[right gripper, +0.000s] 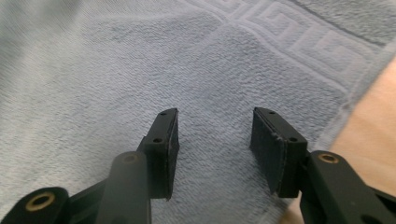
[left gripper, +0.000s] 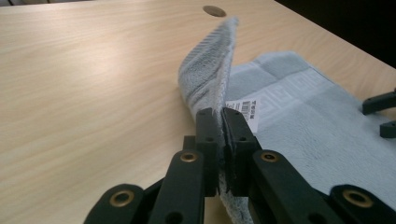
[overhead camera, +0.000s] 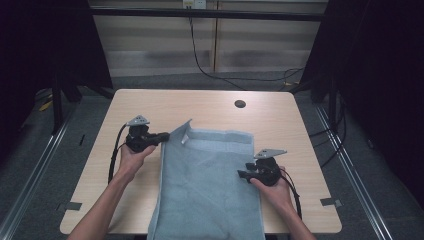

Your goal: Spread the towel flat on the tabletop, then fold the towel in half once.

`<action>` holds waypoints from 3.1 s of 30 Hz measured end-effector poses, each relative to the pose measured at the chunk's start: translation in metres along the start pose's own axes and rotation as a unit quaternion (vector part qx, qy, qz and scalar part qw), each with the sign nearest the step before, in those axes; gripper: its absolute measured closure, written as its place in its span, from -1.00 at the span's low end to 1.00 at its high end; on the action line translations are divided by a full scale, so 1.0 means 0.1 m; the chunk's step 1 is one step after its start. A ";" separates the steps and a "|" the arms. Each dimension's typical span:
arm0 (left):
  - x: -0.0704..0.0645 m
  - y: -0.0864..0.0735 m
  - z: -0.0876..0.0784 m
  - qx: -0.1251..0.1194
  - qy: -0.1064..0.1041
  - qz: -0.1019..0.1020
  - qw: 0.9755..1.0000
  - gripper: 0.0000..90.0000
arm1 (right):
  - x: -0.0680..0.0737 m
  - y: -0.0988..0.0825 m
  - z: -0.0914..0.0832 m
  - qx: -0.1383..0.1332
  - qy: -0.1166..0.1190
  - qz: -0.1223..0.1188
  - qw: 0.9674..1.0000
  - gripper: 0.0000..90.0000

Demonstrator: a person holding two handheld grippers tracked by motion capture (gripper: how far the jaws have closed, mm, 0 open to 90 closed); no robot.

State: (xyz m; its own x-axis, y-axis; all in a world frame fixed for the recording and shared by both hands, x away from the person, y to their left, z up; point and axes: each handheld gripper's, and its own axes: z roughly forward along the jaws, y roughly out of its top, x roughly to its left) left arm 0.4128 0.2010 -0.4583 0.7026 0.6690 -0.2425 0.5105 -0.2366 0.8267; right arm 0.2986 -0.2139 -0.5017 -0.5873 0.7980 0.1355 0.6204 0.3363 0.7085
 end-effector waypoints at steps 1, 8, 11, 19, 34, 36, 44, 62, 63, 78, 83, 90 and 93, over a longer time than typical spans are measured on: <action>0.03 0.01 0.01 -0.001 0.001 -0.001 1.000 0.92 | -0.02 0.02 0.00 0.007 -0.010 -0.001 1.000 0.16; 0.20 -0.02 0.06 0.007 0.047 -0.021 0.999 0.79 | -0.22 0.07 0.05 -0.004 -0.029 0.015 0.999 0.17; 0.25 -0.01 -0.02 -0.004 0.057 -0.033 0.998 0.81 | -0.27 0.10 0.05 0.007 -0.045 0.014 0.999 0.17; 0.00 -0.12 0.07 0.023 0.009 0.000 1.000 0.51 | -0.38 0.14 0.08 0.003 -0.060 0.029 0.998 0.17; -0.11 -0.44 0.36 0.071 0.046 0.057 0.995 0.47 | -0.55 0.15 0.13 -0.022 -0.071 0.046 0.996 0.13; -0.14 -0.48 0.28 0.074 0.041 0.054 0.995 0.47 | -0.50 0.15 0.12 -0.017 -0.062 0.040 0.997 0.13; -0.35 -0.68 -0.03 0.094 0.015 0.067 0.993 0.41 | -0.27 -0.01 -0.04 -0.001 -0.025 0.020 0.999 0.14; -0.72 -0.99 -0.46 0.121 -0.033 0.063 0.990 0.29 | 0.25 -0.43 -0.45 0.022 0.024 0.003 0.999 0.13; -0.73 -1.00 -0.49 0.121 -0.037 0.062 0.990 0.28 | 0.26 -0.43 -0.46 0.025 0.026 0.000 0.999 0.12; -0.32 -0.50 -0.23 0.061 0.000 0.030 0.998 0.23 | -0.25 0.17 -0.26 -0.032 0.005 0.009 0.999 0.06; -0.18 -0.38 -0.07 0.047 0.017 0.019 0.999 0.23 | -0.48 0.30 0.04 -0.025 0.007 0.022 0.999 0.00; -0.09 -0.46 -0.06 0.054 0.023 0.007 0.998 0.14 | -0.49 0.25 0.20 -0.008 -0.005 0.006 1.000 -0.14; -0.07 -0.49 -0.08 0.053 0.032 0.000 0.998 0.08 | -0.47 0.22 0.21 -0.014 -0.009 -0.001 1.000 -0.15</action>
State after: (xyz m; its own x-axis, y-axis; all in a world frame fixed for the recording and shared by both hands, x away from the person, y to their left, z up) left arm 0.3790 0.2132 -0.4930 0.6711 0.7123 -0.2057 0.5616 -0.3073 0.7682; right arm 0.3509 -0.2336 -0.5065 -0.5790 0.8063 0.1212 0.6040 0.3243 0.7281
